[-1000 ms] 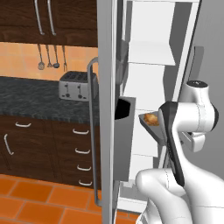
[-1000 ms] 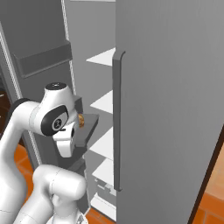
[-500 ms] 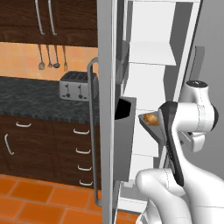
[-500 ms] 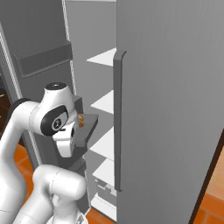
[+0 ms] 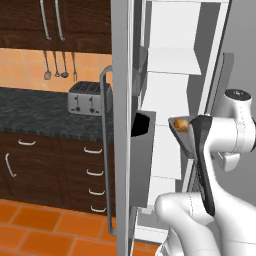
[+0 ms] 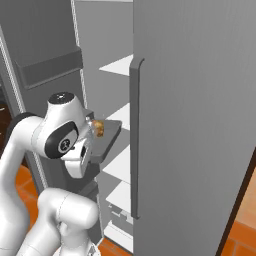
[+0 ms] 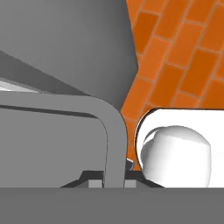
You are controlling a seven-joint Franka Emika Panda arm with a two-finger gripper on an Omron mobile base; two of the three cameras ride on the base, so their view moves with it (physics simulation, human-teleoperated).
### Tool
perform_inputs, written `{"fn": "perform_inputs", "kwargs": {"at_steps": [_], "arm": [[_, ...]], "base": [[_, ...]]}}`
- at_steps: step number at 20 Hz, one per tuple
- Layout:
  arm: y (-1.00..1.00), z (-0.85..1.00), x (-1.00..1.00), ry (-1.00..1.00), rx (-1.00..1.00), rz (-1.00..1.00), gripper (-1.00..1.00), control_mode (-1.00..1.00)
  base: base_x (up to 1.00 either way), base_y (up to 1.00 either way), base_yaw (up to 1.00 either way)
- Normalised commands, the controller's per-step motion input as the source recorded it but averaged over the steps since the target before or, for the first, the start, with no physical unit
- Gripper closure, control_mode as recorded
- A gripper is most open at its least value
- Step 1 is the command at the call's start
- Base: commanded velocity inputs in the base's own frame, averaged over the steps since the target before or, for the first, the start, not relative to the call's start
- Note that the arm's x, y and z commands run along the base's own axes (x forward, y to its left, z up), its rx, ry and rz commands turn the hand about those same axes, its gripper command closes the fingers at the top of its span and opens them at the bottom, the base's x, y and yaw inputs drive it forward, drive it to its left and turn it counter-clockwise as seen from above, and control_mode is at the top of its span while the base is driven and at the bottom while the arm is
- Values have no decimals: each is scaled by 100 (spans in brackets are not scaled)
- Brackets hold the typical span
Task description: Take the meat container that has the chicken drumstick and place it on the second highest rack of the freezer. Then take the vegetable container that has the lime and cucumber and place it on the highest rack of the freezer.
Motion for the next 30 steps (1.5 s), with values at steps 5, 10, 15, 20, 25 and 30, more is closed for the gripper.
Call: {"fn": "perform_inputs", "kwargs": {"at_steps": [5, 10, 15, 20, 25, 30], "arm": [[-1, 8, 54, -20, 0, -12, 100, -100], [-2, 1, 88, -3, 2, -2, 100, -100], [-4, 0, 79, 0, 1, -1, 100, -100], [-13, -19, 71, -6, 0, 0, 100, -100], [-22, -17, 78, -4, 0, -2, 100, -100], [-17, -31, 67, -1, 0, -6, 100, -100]], "base": [[0, 0, 0], [0, 0, 0], [0, 0, 0], [0, 0, 0], [0, 0, 0], [0, 0, 0]]}}
